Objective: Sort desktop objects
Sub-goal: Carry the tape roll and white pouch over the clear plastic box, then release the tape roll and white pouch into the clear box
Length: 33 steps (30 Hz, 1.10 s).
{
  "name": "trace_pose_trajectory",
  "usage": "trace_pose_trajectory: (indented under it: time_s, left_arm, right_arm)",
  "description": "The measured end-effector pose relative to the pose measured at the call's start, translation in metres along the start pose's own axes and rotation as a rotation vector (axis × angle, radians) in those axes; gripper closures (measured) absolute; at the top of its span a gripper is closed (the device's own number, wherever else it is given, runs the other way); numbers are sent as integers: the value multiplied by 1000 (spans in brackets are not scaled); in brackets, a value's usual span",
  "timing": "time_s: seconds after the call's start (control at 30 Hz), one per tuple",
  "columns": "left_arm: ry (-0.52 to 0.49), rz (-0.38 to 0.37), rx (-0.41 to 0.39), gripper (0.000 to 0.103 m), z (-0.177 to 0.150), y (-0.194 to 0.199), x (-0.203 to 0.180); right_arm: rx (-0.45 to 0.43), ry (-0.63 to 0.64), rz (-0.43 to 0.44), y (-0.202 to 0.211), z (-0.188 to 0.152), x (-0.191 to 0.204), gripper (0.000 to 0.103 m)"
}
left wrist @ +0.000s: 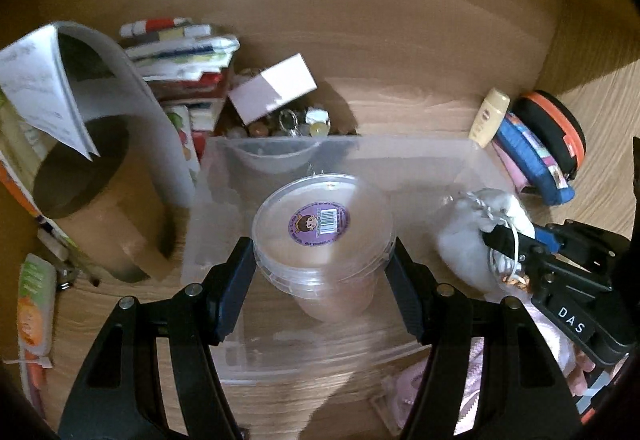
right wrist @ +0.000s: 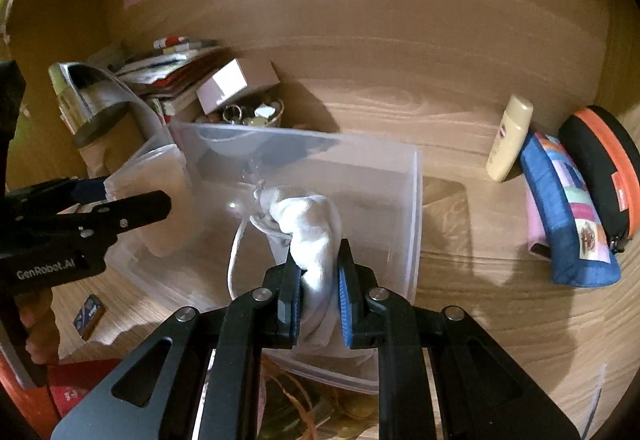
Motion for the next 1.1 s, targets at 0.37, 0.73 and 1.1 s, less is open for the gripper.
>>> trace_pose_trajectory:
  time_s: [0.37, 0.73, 1.1]
  left_arm:
    - [-44, 29, 46, 38, -13, -16, -6]
    - [-63, 53, 44, 38, -14, -15, -4]
    - [-76, 38, -3, 16, -6, 0, -11]
  right_arm:
    - [7, -4, -14, -1, -1, 0, 87]
    - [6, -3, -47, 1, 0, -5, 68]
    - [-52, 34, -57, 25, 9, 4, 29]
Point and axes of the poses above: each gripper's, at about its wrist camera, not at the fingertips, and y roughly against the way its jaws point, x to its left, z to its top, the point moved 10 cm from there along -y, roughly the way its jaws point, and after that the axes turned 8 degrees about z, right-handed, at the moved point
